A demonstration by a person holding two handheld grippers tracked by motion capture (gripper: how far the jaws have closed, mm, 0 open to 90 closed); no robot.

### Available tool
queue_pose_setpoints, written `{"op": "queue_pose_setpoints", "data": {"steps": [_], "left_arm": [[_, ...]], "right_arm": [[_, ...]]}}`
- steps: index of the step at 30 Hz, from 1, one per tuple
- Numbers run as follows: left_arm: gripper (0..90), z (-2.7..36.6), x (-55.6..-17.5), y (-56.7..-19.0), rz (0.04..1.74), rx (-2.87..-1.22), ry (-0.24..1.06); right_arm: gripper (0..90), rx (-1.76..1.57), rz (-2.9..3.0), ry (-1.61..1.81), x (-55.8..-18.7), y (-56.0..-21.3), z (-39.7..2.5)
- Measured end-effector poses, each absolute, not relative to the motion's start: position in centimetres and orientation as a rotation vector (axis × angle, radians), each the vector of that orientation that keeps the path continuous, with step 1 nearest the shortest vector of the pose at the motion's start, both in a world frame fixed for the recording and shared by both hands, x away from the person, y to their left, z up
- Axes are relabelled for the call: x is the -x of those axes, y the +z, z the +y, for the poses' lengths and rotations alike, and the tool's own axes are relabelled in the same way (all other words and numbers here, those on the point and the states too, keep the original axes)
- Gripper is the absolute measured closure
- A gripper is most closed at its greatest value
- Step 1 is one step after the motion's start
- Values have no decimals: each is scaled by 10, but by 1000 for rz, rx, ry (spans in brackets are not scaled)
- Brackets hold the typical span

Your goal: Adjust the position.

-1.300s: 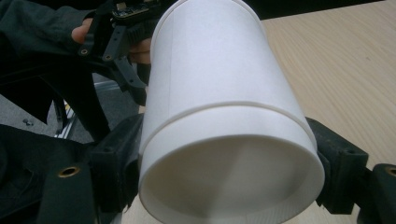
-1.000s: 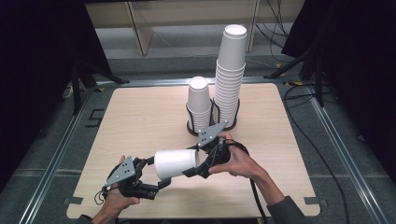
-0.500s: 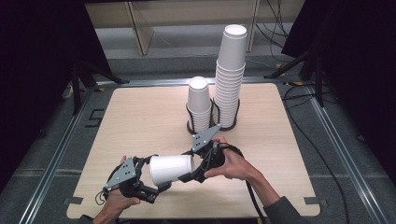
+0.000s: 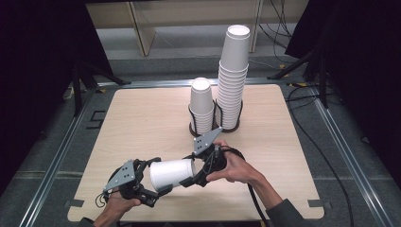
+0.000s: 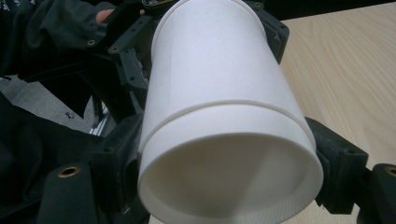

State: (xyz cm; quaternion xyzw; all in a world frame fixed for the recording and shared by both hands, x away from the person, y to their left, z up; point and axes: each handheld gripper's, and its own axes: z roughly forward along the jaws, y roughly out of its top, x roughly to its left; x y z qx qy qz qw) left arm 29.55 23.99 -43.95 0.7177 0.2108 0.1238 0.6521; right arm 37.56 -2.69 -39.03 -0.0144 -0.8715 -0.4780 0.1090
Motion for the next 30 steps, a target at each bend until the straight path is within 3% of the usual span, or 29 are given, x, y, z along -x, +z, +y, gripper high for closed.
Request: {"op": "queue_pose_setpoints", "data": {"steps": [7, 12, 30], "left_arm": [[56, 241, -296, -438, 461, -1656, 279], [101, 238, -293, -438, 429, -1693, 298], [109, 234, -293, -439, 417, -1815, 308]], "right_arm": [[240, 84, -2533, -1392, -377, -392, -31], [190, 105, -2566, -1379, -378, -394, -32], [168, 51, -2915, -1160, -360, -372, -29]]}}
